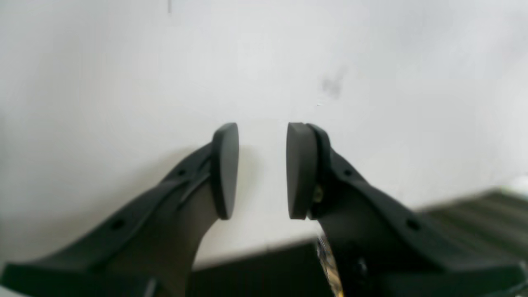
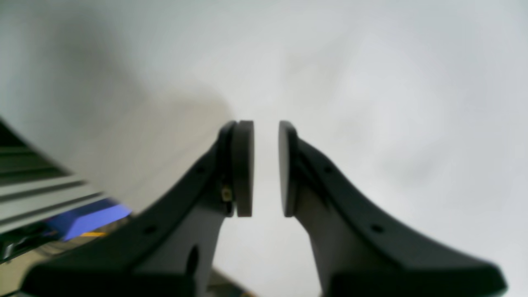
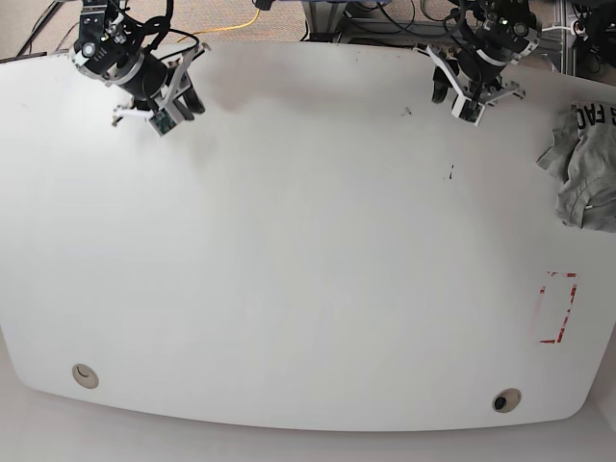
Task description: Layout the t-shirt on the table in an organized manner, then fold the t-shirt properly
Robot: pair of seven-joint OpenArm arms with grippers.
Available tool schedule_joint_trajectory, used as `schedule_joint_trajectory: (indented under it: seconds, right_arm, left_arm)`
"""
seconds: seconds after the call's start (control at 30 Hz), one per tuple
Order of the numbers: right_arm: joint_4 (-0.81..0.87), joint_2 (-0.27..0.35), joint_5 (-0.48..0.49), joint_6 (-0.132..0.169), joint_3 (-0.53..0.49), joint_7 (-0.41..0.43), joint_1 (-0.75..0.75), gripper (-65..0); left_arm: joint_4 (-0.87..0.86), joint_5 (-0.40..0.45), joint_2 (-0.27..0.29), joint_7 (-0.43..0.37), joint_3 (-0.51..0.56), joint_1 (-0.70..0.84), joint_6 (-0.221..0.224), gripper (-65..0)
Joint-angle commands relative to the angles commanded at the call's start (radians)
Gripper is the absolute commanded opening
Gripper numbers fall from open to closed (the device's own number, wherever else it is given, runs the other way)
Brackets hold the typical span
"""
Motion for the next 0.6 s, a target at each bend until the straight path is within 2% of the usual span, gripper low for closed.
schedule_joint_trajectory:
  seconds: [0.23,0.6]
  right_arm:
    - [0.0,0.006,0.069,0.0,0.028,0.0,-0.141,-55.5]
    - [-0.005,0.002,0.066,0.0,0.037,0.0,-0.338,-55.5]
  left_arm:
    - [0.0,0.0,0.0,0.0,0.0,0.106,0.0,-47.2]
    - [-0.006,0.0,-0.005,0.0,-0.005,0.258,0.0,-47.2]
